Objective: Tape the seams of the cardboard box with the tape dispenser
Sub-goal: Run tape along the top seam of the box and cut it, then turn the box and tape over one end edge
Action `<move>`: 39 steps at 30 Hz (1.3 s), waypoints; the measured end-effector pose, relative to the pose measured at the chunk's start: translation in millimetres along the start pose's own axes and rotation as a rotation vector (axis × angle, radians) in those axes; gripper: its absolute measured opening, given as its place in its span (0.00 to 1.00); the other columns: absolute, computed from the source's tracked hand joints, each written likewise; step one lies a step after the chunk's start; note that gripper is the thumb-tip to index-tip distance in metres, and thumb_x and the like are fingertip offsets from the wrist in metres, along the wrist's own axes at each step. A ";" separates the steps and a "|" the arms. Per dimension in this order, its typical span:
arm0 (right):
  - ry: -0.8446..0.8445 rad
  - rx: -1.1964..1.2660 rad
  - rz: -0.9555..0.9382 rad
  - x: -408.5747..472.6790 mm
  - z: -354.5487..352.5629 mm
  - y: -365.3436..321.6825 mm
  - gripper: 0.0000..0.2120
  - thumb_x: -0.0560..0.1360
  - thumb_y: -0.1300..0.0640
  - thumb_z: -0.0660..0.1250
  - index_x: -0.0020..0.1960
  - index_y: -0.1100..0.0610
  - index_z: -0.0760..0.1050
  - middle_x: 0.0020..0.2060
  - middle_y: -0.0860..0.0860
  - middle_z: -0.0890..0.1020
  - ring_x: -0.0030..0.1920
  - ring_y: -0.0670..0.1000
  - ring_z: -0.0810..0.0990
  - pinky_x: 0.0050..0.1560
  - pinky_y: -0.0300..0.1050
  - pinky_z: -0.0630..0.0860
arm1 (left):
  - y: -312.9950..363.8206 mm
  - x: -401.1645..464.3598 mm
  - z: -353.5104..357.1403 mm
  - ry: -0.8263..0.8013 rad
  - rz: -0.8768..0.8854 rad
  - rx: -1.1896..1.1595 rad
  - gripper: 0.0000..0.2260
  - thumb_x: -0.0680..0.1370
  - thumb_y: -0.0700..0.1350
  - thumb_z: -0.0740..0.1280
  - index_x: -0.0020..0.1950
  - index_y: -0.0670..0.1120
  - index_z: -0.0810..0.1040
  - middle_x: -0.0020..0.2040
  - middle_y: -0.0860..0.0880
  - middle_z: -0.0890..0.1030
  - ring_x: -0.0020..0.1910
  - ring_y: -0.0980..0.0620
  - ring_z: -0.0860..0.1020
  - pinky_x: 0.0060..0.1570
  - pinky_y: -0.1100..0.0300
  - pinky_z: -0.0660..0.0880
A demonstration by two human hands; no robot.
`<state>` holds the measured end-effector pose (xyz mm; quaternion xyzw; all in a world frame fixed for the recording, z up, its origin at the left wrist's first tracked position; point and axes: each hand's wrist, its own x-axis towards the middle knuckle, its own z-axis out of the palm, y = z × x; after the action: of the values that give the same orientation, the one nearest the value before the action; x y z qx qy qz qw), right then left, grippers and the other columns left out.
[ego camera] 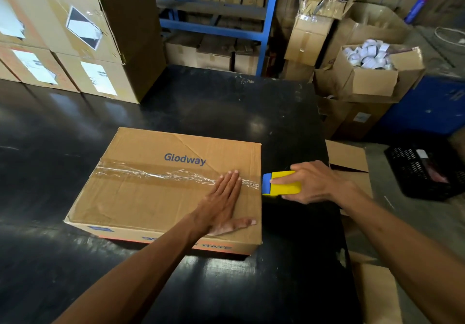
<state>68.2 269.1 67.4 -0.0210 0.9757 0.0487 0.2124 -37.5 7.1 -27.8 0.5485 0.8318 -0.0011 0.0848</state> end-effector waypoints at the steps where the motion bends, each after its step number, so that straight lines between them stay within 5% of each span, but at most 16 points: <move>1: 0.021 -0.026 -0.014 0.4 -0.2 -2.7 0.27 0.76 0.32 0.58 0.74 0.33 0.60 0.58 0.52 0.73 0.49 0.48 0.72 0.39 0.39 0.63 | 2.4 1.0 0.0 -0.002 -0.011 0.003 0.53 0.72 0.79 0.44 0.78 0.38 0.37 0.79 0.40 0.35 0.78 0.45 0.33 0.77 0.47 0.38; 7: 0.104 -0.128 -0.005 -7.4 3.2 -20.7 0.27 0.77 0.34 0.57 0.74 0.36 0.60 0.54 0.53 0.73 0.45 0.51 0.76 0.41 0.44 0.63 | 27.3 12.1 -1.1 0.013 -0.147 -0.068 0.52 0.71 0.78 0.37 0.79 0.37 0.41 0.80 0.39 0.39 0.79 0.41 0.37 0.77 0.43 0.39; 10: 0.087 -0.141 0.004 -2.7 18.5 -41.1 0.26 0.77 0.36 0.56 0.73 0.37 0.61 0.54 0.55 0.74 0.45 0.55 0.78 0.42 0.47 0.67 | 38.2 20.8 -4.2 0.136 -0.236 -0.120 0.43 0.77 0.70 0.38 0.79 0.37 0.53 0.78 0.37 0.56 0.77 0.38 0.54 0.77 0.43 0.49; 13: 0.086 -0.087 0.070 -2.5 32.5 -49.3 0.26 0.76 0.38 0.57 0.73 0.36 0.61 0.53 0.56 0.75 0.45 0.56 0.78 0.42 0.48 0.70 | 46.1 44.7 -14.4 0.306 -0.376 -0.133 0.34 0.80 0.67 0.47 0.70 0.40 0.67 0.65 0.39 0.70 0.62 0.39 0.70 0.67 0.45 0.64; 15: 0.091 -0.037 0.120 -10.0 36.4 -43.4 0.26 0.76 0.37 0.58 0.73 0.35 0.62 0.54 0.55 0.75 0.47 0.56 0.79 0.44 0.48 0.71 | 49.9 60.3 -20.3 0.263 -0.500 -0.222 0.34 0.80 0.66 0.48 0.72 0.41 0.64 0.68 0.36 0.67 0.66 0.36 0.66 0.69 0.43 0.60; 18: 0.132 0.024 0.207 -22.5 36.8 -28.2 0.26 0.75 0.36 0.59 0.73 0.35 0.64 0.54 0.54 0.76 0.49 0.55 0.79 0.47 0.48 0.73 | 53.6 73.3 -10.4 0.190 -0.563 -0.234 0.38 0.80 0.65 0.43 0.79 0.37 0.48 0.78 0.29 0.46 0.77 0.31 0.45 0.76 0.40 0.42; 22: 0.223 0.198 0.315 -35.3 35.1 -9.4 0.26 0.74 0.35 0.62 0.71 0.36 0.67 0.52 0.52 0.77 0.52 0.54 0.78 0.49 0.48 0.73 | 45.8 73.4 0.3 0.143 -0.505 -0.230 0.43 0.77 0.67 0.46 0.79 0.36 0.40 0.77 0.30 0.38 0.77 0.33 0.35 0.76 0.41 0.38; 28: 0.461 0.703 0.450 -32.4 17.9 -11.7 0.22 0.69 0.39 0.71 0.63 0.41 0.78 0.39 0.45 0.81 0.41 0.48 0.80 0.44 0.49 0.78 | 37.5 63.7 -6.5 0.054 -0.402 -0.190 0.45 0.77 0.67 0.53 0.79 0.38 0.39 0.77 0.31 0.37 0.77 0.33 0.35 0.76 0.42 0.38; 33: 0.643 1.046 0.459 -29.1 -7.2 -28.9 0.21 0.69 0.43 0.75 0.62 0.40 0.79 0.48 0.42 0.84 0.49 0.42 0.80 0.49 0.37 0.74 | 16.4 39.5 -12.4 -0.035 -0.106 -0.135 0.46 0.76 0.64 0.63 0.81 0.43 0.41 0.78 0.34 0.37 0.78 0.37 0.35 0.76 0.47 0.36; 39: 0.715 1.198 0.451 -17.8 -20.4 -57.1 0.23 0.66 0.41 0.77 0.60 0.38 0.80 0.55 0.41 0.83 0.56 0.44 0.79 0.61 0.44 0.76 | -6.2 10.0 -23.0 -0.192 0.217 0.025 0.47 0.72 0.60 0.70 0.81 0.48 0.44 0.81 0.44 0.40 0.79 0.43 0.39 0.75 0.44 0.38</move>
<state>79.6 210.6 88.4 0.2857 0.8253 -0.4604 -0.1592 -50.2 15.9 -7.1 0.6337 0.7556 -0.0549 0.1566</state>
